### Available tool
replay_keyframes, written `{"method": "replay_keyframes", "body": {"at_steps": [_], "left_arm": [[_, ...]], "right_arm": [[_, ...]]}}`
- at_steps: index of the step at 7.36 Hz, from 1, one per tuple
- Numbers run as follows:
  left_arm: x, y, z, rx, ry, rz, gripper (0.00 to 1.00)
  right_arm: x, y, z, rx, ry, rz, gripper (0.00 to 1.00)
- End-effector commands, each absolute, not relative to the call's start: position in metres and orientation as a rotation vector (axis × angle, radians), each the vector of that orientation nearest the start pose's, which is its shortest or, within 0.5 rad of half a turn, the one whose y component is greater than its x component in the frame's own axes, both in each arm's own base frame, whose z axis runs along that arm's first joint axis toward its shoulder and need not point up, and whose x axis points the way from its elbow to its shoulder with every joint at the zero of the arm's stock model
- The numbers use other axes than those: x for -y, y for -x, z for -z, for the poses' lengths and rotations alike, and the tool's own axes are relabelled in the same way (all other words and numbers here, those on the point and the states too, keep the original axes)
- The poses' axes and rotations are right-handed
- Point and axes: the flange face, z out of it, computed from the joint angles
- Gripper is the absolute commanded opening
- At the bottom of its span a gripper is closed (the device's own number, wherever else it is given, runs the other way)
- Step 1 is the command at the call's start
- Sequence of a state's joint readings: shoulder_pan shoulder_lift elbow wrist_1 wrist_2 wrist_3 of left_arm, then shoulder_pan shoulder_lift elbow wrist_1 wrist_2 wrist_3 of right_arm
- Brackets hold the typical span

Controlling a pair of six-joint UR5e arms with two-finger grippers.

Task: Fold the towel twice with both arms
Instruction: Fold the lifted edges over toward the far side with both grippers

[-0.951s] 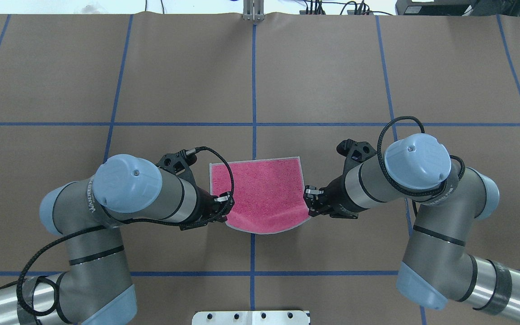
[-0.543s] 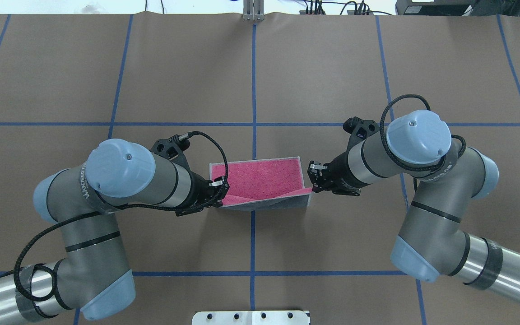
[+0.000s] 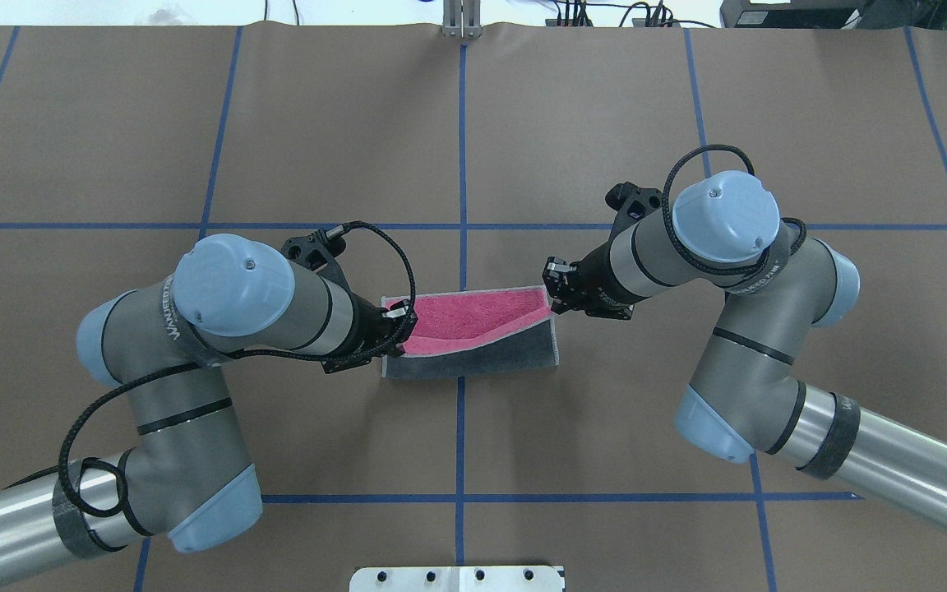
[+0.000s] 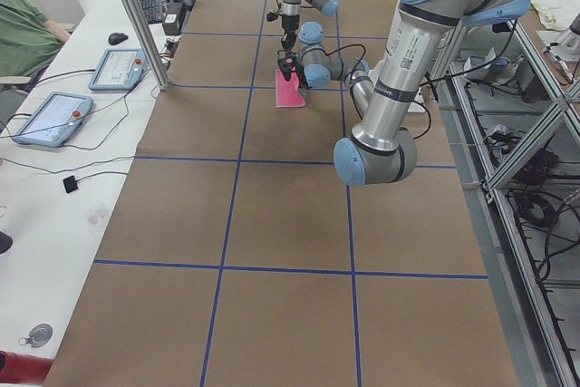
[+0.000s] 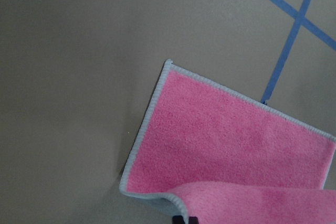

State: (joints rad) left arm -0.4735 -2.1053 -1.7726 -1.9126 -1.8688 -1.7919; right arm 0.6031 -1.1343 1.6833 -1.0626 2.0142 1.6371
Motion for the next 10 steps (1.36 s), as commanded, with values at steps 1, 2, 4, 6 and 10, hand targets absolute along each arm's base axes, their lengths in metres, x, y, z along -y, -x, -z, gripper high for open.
{"method": "replay_keyframes", "body": {"at_steps": [1, 2, 4, 6, 10], "left_arm": [[0.408, -0.528, -0.22, -1.09, 0.121, 0.493, 0.0], [0.415, -0.527, -0.225, -1.081, 0.118, 0.503, 0.0], [0.425, -0.527, -0.234, -1.062, 0.115, 0.522, 0.0], [0.428, -0.531, -0.241, -1.045, 0.117, 0.525, 0.0], [0.431, -0.539, -0.252, -1.044, 0.121, 0.525, 0.0]], "right_arm": [[0.442, 0.475, -0.301, 1.115, 0.107, -0.369, 0.0], [0.442, 0.476, -0.294, 1.125, 0.104, -0.366, 0.0], [0.442, 0.478, -0.289, 1.132, 0.102, -0.362, 0.0], [0.447, 0.481, -0.302, 1.109, 0.109, -0.373, 0.0], [0.449, 0.485, -0.312, 1.089, 0.116, -0.379, 0.0]]}}
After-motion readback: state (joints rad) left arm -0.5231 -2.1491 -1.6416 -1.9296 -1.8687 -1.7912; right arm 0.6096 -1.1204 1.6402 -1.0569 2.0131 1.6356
